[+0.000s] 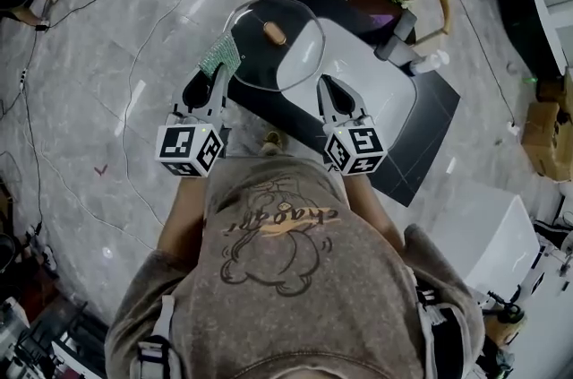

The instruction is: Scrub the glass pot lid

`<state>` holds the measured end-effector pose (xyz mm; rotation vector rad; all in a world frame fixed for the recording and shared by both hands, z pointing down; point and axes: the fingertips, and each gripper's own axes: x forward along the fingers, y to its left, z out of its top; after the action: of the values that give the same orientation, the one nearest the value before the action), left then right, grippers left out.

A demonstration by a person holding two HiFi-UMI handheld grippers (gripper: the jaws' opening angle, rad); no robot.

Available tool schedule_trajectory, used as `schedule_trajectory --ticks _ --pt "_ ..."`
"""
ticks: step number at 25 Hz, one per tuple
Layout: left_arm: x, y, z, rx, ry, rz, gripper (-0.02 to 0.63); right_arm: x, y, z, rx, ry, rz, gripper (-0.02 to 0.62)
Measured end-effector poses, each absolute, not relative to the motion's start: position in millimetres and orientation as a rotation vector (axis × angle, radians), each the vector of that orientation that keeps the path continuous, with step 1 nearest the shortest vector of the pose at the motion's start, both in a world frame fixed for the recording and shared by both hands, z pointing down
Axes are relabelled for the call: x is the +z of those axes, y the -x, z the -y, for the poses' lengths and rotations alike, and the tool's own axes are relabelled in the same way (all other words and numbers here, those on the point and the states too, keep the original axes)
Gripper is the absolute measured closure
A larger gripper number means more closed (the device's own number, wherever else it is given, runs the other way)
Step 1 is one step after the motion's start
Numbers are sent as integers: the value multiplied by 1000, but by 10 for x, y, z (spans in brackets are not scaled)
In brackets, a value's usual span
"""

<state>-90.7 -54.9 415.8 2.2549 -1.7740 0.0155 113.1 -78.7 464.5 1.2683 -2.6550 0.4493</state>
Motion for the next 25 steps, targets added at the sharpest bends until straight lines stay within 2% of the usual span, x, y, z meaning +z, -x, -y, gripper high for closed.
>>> schedule_trajectory --ticks 17,19,22,25 --pt "4148 1111 997 7 -2344 1634 522 4531 -770 1052 417 -1331 2660 560" --pt "4160 1128 1037 11 -2350 1624 522 4509 -703 1077 416 -1307 2685 520" --pt "4167 1160 1082 14 -2354 1619 522 4494 -598 1119 409 -1269 2711 378" --pt "4174 1177 1121 9 -2352 1613 522 4496 -539 1179 393 -1257 2713 334"
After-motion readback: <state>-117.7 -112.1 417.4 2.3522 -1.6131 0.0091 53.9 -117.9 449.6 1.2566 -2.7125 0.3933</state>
